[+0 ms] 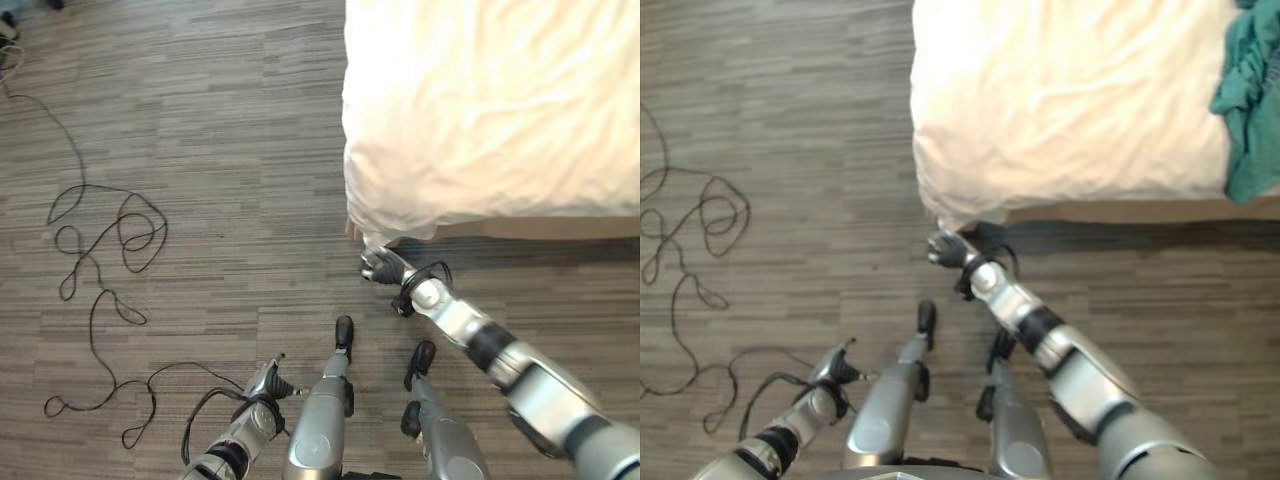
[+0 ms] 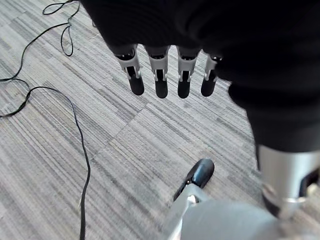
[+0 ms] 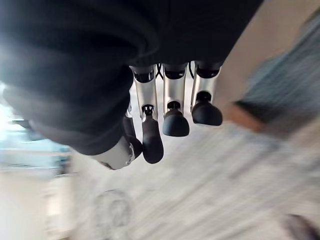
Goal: Tidy up the quilt and then pick up the clothes from the bed and put them into the laundry hamper.
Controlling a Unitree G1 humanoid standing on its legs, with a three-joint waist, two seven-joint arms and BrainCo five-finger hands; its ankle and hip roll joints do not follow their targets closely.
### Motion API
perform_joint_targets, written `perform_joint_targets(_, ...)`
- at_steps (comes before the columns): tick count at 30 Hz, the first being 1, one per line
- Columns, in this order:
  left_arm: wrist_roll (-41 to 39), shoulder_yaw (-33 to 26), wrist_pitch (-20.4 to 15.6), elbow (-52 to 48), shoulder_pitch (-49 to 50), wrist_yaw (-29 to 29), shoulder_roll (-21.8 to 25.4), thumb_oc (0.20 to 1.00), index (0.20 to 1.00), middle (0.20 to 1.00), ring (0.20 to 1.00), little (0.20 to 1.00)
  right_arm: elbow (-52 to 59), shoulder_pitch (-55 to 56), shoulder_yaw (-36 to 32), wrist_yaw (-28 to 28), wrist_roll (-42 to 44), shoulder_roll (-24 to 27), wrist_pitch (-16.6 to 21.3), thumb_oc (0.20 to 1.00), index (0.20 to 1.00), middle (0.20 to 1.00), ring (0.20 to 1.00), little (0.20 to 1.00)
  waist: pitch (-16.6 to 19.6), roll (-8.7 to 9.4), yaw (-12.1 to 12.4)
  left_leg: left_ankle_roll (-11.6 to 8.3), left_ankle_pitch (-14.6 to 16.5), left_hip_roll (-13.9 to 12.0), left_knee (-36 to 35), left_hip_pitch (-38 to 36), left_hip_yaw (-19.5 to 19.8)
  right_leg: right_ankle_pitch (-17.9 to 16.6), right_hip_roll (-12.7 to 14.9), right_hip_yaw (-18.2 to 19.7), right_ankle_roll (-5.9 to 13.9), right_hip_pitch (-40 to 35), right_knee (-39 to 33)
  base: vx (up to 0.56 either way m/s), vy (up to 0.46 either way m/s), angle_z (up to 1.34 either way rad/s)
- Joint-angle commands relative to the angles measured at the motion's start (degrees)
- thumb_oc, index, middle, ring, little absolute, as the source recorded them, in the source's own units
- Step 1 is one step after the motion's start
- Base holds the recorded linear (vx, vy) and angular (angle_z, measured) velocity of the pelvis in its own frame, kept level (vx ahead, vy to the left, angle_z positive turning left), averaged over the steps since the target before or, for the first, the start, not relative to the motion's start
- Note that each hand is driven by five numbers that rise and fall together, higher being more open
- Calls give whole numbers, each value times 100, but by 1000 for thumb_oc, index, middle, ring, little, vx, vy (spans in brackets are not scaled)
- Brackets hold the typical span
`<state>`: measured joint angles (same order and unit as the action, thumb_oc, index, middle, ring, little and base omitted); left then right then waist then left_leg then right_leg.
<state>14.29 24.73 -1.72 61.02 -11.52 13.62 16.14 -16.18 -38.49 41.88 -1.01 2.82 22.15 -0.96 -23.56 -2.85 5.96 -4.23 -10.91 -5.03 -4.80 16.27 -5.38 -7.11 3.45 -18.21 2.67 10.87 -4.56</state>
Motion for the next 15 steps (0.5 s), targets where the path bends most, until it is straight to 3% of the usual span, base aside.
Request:
perform_joint_targets(1, 215, 34, 64, 384, 84, 132, 250, 1000, 1000, 1000, 1000, 1000, 415, -665, -414, 143, 961, 252, 961, 200, 200, 200, 200, 200, 162, 458, -143, -327, 683, -212, -20, -383, -192, 325, 593, 513, 747, -99, 16, 15, 5, -43)
perform_joint_targets(2, 174, -104, 55, 379, 82, 139, 307, 1000, 1000, 1000, 1000, 1000, 735, -898, -907, -159, 1195, 637, 1201, 200, 200, 200, 200, 200, 167, 457, -201, -341, 680, -222, -20, -373, -247, 312, 599, 556, 761, -42, 27, -3, -4, -38)
perform_joint_targets(6, 62, -149, 53, 391, 1, 168, 318, 1000, 1000, 1000, 1000, 1000, 297, -1451, -1216, -666, 1021, 828, 1279, 200, 200, 200, 200, 200, 130, 392, -205, -354, 631, -224, -20, -274, -270, 279, 614, 579, 755, 116, 50, -37, -9, -18)
perform_joint_targets(7, -78, -44, -18, 220, -96, 198, 359, 1000, 1000, 1000, 1000, 1000, -805, -2299, -1376, -1197, 859, 1033, 1183, 200, 200, 200, 200, 200, 33, 269, -154, -379, 575, -215, -20, -126, -270, 248, 623, 604, 745, 295, 92, -78, -9, -17)
perform_joint_targets(9, -328, 199, -184, -227, -241, 211, 481, 1000, 1000, 1000, 1000, 1000, -2328, -3103, -1535, -1540, 1241, 1210, 995, 200, 200, 200, 200, 200, -110, 87, -91, -413, 522, -202, -20, 127, -280, 250, 658, 608, 754, 541, 162, -100, -21, -11)
perform_joint_targets(11, -553, 322, -244, -504, -281, 184, 506, 1000, 1000, 1000, 1000, 1000, -3421, -3612, -1550, -1545, 1488, 1328, 754, 200, 200, 200, 200, 200, -165, -23, -61, -403, 475, -202, -20, 333, -291, 270, 681, 583, 755, 767, 284, -75, -1, 10)
perform_joint_targets(12, -553, 322, -244, -504, -281, 184, 505, 1000, 1000, 1000, 1000, 1000, -3423, -3614, -1549, -1544, 1489, 1328, 755, 200, 200, 200, 200, 200, -159, -23, -63, -403, 474, -202, -20, 340, -290, 269, 681, 583, 755, 775, 285, -143, 54, 12)
perform_joint_targets(13, -652, 501, -261, -807, -387, 172, 535, 1000, 1000, 1000, 1000, 1000, -4901, -3875, -1661, -1366, 1715, 1569, 394, 200, 200, 200, 200, 200, -420, -229, -6, -328, 362, -133, 21, 534, -407, 483, 754, 614, 749, 1239, 876, -109, 56, 10)
perform_joint_targets(15, -595, 548, -232, -864, -422, 153, 543, 1000, 1000, 1000, 1000, 1000, -5210, -3828, -1726, -1317, 1732, 1652, 286, 200, 200, 200, 200, 200, -489, -260, -4, -287, 437, -99, 276, 692, -444, 579, 809, 635, 739, 1406, 1110, -119, 41, 5)
